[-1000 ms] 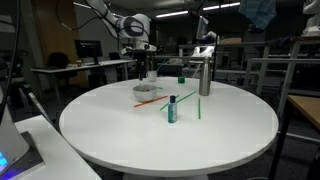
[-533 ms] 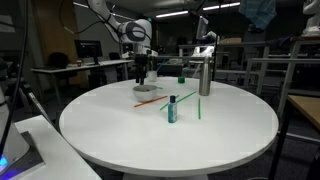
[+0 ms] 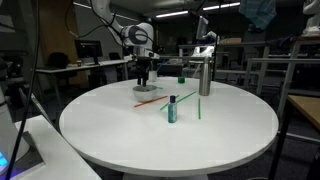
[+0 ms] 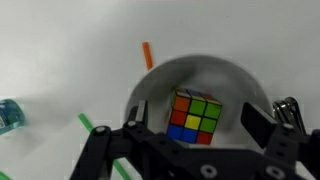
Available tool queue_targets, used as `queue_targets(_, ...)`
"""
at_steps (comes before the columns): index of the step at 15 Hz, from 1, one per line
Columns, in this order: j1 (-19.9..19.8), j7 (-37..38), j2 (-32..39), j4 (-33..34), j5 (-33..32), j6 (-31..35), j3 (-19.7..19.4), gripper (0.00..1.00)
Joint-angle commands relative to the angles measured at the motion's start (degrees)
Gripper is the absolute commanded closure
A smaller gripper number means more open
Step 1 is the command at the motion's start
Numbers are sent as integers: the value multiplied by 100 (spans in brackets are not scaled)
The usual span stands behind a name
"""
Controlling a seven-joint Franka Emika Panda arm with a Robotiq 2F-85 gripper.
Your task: Take the Rubik's cube out of the bowl and put it on the table
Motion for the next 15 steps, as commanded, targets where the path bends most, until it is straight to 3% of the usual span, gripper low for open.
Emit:
queue_targets(1, 44, 8, 340, 508, 61, -145, -73, 0)
queue_targets(8, 153, 718, 667, 971, 45, -176, -235, 0)
queue_targets(15, 298, 1413, 610, 937, -10, -171, -399, 0)
